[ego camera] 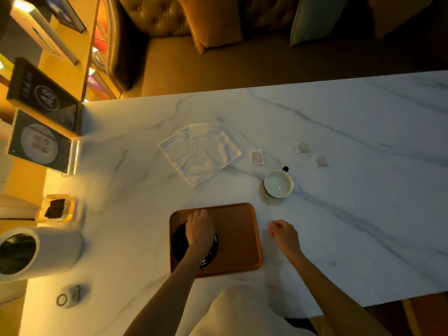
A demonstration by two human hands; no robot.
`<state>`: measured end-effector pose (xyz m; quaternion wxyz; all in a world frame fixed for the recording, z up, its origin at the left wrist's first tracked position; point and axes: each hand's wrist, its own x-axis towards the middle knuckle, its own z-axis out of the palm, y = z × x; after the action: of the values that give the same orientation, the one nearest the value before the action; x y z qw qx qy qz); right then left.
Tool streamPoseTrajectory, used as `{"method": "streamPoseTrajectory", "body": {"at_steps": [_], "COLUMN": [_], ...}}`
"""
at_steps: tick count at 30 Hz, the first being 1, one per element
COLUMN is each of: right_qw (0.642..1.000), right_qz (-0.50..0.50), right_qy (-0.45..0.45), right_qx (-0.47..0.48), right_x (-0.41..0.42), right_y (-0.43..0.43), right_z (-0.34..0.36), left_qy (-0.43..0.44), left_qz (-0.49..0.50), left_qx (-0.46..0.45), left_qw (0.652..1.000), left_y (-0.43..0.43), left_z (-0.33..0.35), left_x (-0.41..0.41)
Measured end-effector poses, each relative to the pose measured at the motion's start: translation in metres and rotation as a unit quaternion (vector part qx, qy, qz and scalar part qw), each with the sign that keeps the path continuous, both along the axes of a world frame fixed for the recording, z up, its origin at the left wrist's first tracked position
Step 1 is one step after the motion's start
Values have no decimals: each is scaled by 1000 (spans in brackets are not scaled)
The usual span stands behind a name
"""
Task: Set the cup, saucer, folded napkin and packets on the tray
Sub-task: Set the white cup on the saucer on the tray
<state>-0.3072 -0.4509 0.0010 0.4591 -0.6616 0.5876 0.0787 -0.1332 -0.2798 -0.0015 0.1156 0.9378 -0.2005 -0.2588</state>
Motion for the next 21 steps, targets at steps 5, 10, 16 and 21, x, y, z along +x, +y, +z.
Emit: {"method": "streamPoseTrajectory", "body": {"at_steps": [5,10,16,21], "right_qw": [996,996,996,990], "right_qz": [-70,-65,-47,-48], "right_qy": [-29,-50,-73,-115], "right_qx": [-37,-36,31,71], "right_x": [-8,5,22,25], "right_y": [-70,-124,-148,-153], "right_z": [2,-6,-16,-23], "left_qy": [88,199,247,257], "left_qz": [-30,2,-13,-4], "left_qx": [-75,-86,-66,-63], "left_qw": [993,976,967,964], "left_y": [-114,-194,-228,-236], "left_z": [6,1,-7,-9], "left_x": [-7,-9,-8,-8]}}
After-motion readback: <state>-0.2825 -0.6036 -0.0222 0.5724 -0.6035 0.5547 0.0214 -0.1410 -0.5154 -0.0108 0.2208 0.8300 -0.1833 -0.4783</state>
